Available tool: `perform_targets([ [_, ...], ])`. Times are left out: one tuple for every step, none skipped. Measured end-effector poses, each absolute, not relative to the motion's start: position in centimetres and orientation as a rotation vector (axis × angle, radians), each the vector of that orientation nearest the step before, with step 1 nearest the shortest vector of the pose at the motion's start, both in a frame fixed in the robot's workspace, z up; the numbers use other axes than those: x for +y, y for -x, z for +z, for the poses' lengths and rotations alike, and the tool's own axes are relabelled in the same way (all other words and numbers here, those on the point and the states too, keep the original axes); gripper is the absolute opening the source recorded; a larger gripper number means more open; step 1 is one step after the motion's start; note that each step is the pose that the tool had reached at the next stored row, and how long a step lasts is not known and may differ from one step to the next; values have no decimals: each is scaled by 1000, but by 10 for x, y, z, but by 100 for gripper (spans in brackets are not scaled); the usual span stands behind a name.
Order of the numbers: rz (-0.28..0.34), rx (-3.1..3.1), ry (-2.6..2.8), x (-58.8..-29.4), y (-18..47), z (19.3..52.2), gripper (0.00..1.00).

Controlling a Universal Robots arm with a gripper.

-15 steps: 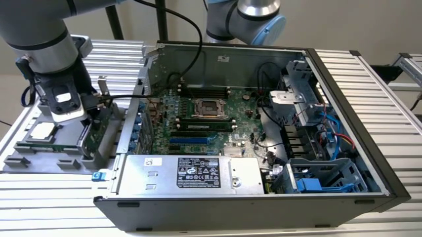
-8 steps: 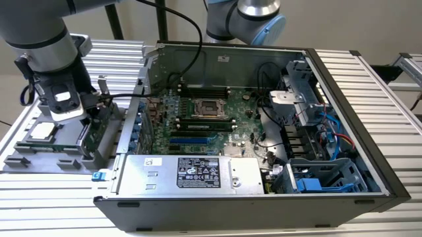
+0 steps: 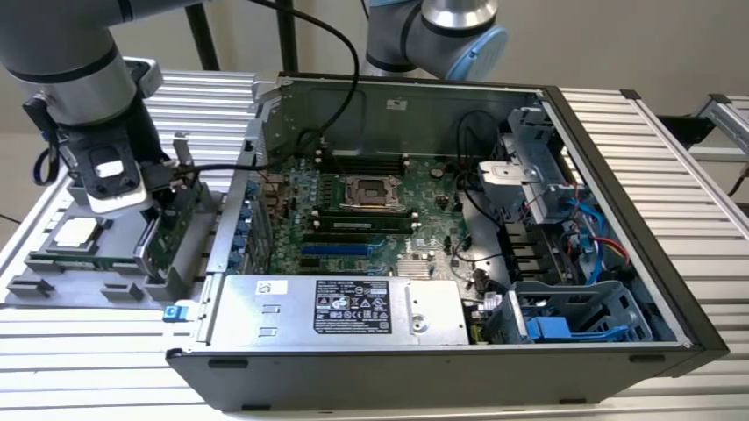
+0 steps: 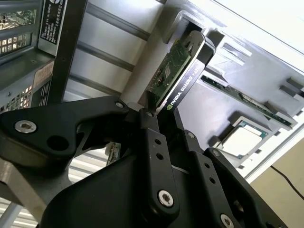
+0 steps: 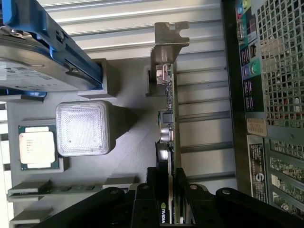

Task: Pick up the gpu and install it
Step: 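Pick up the gpu and move the gpu toward the slot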

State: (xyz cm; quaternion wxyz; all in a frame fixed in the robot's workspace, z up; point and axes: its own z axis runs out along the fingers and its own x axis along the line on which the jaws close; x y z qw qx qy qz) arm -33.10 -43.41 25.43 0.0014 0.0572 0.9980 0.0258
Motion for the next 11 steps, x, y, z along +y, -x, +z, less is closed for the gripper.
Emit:
perform_targets([
  [81,3133,-180,-434,331,255,0],
  [81,3133,-179,-434,331,255,0],
  [81,3133,-180,-434,331,255,0],
  [81,3133,-180,-434,331,256,0],
  [81,3133,-180,-434,331,256,0],
  [81,3133,-180,-434,331,256,0],
  [81,3133,-180,-434,331,257,0],
  [81,3133,-180,-434,331,257,0],
  [81,3133,-180,-434,331,258,0],
  [81,3133,-180,-434,331,258,0],
  [81,3133,-179,-434,331,258,0],
])
